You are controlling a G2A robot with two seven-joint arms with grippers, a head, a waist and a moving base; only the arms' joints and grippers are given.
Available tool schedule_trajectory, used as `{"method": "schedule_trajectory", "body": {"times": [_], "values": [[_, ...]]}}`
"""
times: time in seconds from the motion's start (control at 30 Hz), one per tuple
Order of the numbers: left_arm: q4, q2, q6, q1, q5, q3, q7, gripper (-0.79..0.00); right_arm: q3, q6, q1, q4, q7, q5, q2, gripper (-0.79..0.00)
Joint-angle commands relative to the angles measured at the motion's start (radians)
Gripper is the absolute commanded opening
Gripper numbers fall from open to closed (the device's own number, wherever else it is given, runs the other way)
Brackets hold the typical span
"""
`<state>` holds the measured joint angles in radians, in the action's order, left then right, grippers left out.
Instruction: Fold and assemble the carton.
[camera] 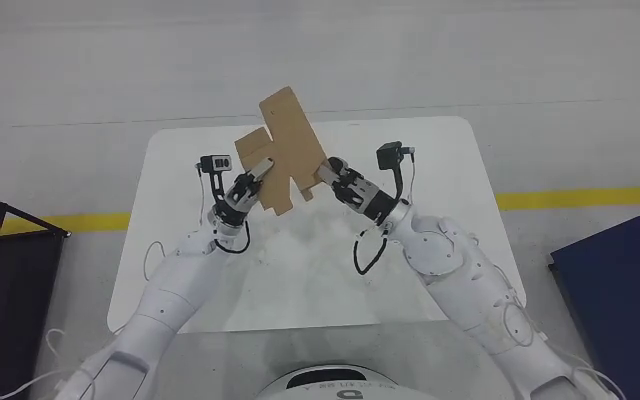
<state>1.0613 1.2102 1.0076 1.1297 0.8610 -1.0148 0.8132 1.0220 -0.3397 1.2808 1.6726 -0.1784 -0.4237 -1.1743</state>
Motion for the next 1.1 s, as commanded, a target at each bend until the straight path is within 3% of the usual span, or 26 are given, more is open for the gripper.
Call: {"method": "schedule_trajectory", "body": {"times": [0.0,0.17,0.33,0.53,0.57,0.63,0.67,0.7,0.73,0.77,1.07], "values": [[0.011,0.000,-0.006,0.005,0.001,-0.002,0.006,-0.785,-0.001,-0.001,0.000,-0.001,0.002,-0.003,-0.002,-0.563],[0.031,0.001,-0.021,0.017,0.005,-0.008,0.020,-0.785,-0.005,-0.013,-0.003,-0.001,0.006,-0.009,-0.006,-0.570],[0.044,0.002,-0.031,0.027,-0.002,-0.010,0.030,-0.785,0.000,-0.034,-0.003,0.000,0.028,-0.015,-0.010,-0.502],[0.049,0.005,-0.039,0.034,-0.012,-0.006,0.038,-0.785,-0.005,-0.040,-0.012,-0.012,0.047,-0.023,-0.017,-0.520],[0.050,0.005,-0.039,0.035,-0.013,-0.006,0.039,-0.785,-0.008,-0.038,-0.015,-0.017,0.048,-0.027,-0.019,-0.536],[0.054,0.005,-0.039,0.036,-0.016,-0.009,0.039,-0.785,-0.012,-0.030,-0.021,-0.024,0.049,-0.046,-0.021,-0.640],[0.055,0.005,-0.039,0.036,-0.018,-0.011,0.038,-0.785,-0.013,-0.019,-0.025,-0.027,0.047,-0.072,-0.022,-0.785],[0.055,0.005,-0.039,0.037,-0.019,-0.012,0.039,-0.785,-0.013,-0.010,-0.026,-0.027,0.049,-0.089,-0.022,-0.785],[0.055,0.004,-0.041,0.037,-0.023,-0.016,0.040,-0.619,-0.013,0.012,-0.027,-0.026,0.055,-0.140,-0.022,-0.785],[0.055,0.004,-0.042,0.037,-0.026,-0.019,0.041,0.000,-0.014,0.025,-0.025,-0.023,0.060,-0.172,-0.022,-0.785],[0.055,0.002,-0.053,0.043,-0.017,-0.042,0.052,0.000,-0.013,0.141,0.003,0.023,0.099,-0.466,-0.018,-0.785]]}}
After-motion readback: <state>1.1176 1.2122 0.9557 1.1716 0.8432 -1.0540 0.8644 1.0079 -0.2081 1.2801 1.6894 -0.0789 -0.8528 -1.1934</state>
